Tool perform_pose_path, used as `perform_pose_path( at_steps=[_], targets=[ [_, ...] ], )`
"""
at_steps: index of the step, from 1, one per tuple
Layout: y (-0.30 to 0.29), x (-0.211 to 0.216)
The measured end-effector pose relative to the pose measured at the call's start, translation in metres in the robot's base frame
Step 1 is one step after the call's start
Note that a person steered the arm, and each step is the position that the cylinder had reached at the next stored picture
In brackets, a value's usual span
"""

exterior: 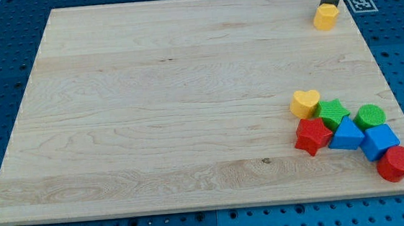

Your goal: Push the yellow blocks into the green star

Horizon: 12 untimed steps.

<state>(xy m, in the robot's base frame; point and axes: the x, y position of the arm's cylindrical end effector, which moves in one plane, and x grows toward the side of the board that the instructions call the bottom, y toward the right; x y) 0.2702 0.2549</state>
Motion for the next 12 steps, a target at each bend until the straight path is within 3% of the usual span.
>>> perform_pose_path(
  at_steps=[3,4,5,7,12],
  targets=[
    [-0.062,0.052],
    [-0.071,0.091],
    [-0.065,0.121],
    [-0.035,0.1],
    [-0.044,0.198]
  ],
)
